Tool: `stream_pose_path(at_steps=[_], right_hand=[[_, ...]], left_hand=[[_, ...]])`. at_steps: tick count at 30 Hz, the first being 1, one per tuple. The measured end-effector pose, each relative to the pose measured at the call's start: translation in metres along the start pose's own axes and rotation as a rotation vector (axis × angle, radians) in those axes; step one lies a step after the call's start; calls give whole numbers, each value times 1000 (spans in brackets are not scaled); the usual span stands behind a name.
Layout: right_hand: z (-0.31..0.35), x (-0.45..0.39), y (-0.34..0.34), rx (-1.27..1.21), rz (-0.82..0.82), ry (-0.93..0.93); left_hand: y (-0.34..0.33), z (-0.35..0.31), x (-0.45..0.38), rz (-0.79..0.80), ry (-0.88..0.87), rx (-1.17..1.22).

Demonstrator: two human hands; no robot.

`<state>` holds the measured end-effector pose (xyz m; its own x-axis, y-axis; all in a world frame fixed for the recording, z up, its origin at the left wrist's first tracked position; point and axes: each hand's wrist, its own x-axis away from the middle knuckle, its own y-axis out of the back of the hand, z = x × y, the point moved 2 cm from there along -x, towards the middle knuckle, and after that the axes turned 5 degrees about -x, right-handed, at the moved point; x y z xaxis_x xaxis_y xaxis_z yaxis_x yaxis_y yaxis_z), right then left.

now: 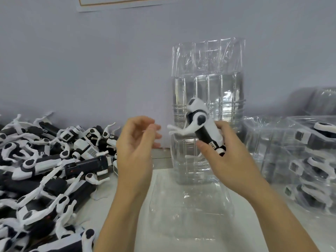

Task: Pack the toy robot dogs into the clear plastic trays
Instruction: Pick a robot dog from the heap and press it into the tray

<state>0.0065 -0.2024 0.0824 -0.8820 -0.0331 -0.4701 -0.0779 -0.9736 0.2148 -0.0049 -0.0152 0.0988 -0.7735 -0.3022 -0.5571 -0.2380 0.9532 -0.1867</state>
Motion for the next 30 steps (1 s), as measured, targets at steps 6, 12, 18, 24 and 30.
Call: stream_pose_path(at_steps=[6,12,18,24,30], right_hand=[[5,0,-1,194,138,82],[-3,-2,-5,239,187,95],[-16,-3,-14,315,125,115],[-32,-1,-6,350,87,-14],[-39,-3,6,428,70,-73]], left_hand=[[5,5,0,318,125,-106],[4,9,0,170,169,-97],[-6,15,-2,94,195,-181],[-19,29,-8,25,387,-266],[35,62,22,-104,347,-391]])
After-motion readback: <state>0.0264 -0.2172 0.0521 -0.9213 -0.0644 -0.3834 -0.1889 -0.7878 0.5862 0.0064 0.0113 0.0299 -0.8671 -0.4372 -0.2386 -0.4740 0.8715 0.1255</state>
